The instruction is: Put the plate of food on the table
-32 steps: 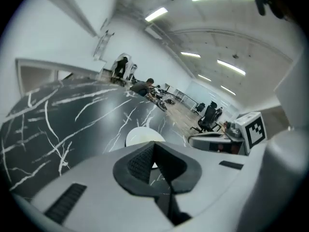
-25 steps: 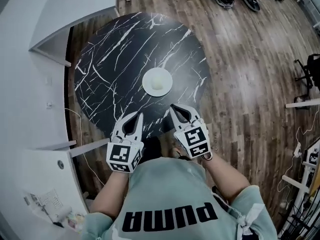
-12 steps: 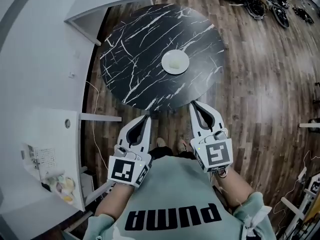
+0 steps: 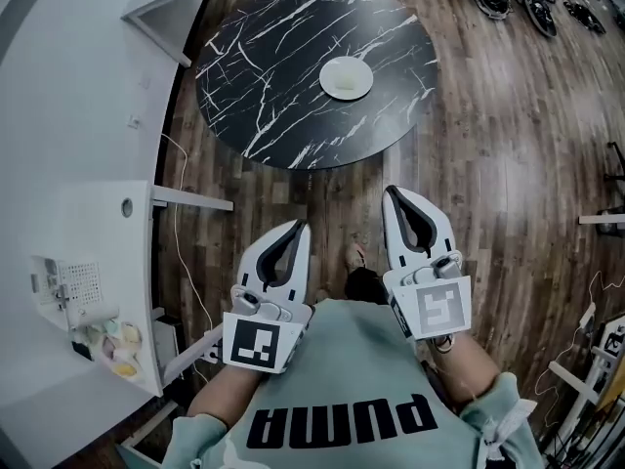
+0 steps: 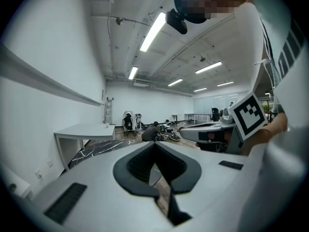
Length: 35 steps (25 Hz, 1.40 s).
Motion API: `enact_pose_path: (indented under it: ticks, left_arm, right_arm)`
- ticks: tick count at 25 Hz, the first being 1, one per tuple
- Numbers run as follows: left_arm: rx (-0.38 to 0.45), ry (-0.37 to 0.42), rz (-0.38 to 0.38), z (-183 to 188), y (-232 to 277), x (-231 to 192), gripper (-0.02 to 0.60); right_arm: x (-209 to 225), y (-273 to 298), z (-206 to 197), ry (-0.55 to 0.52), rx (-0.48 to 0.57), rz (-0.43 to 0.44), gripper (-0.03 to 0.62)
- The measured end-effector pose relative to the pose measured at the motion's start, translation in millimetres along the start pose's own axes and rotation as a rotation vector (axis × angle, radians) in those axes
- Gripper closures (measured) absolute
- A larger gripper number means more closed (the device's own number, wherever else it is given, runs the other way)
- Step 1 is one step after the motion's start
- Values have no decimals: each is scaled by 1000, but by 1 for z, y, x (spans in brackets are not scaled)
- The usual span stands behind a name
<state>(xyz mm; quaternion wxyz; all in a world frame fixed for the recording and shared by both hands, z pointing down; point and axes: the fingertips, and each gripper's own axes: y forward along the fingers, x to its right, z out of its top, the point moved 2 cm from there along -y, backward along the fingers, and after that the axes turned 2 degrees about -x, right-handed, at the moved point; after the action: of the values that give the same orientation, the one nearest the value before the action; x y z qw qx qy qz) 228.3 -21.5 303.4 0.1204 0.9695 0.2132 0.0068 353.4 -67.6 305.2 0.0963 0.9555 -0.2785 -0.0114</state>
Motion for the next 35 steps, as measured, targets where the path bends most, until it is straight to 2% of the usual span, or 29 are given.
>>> enact_pose_path:
  ticks: [7,11,14,21,26,28,32,35]
  left_arm:
    - [17,-95,-31,-37,-108,4,575]
    - [19,-81,-41,-51,-146,13,575]
    - [59,-72,5,-44,-171,22,575]
    - [94,-33,160,-31,-211,50,575]
    - [78,15,229,-26,-221,108,575]
    - [55,40,262,-32,-220,128,575]
    - [39,-1,343,-51,-222,150,575]
    - [6,-1,363,-66,-228,168,575]
  right_arm:
    - [-95,-67,-19,-47,-80,-20,586]
    - [-131,-103,-17,-70,-77,-34,586]
    - [-145,-125,-14,-89,-62,-14,586]
    - [-144,-171,0,-110,22,57,586]
    - [-113,-220,-3,-93,54,71,586]
    - [-102,-233,-15,-74,51,72,586]
    - [-101,-255,-35,-51,52,92,586]
    - [-102,-276,-44,-66,51,118,586]
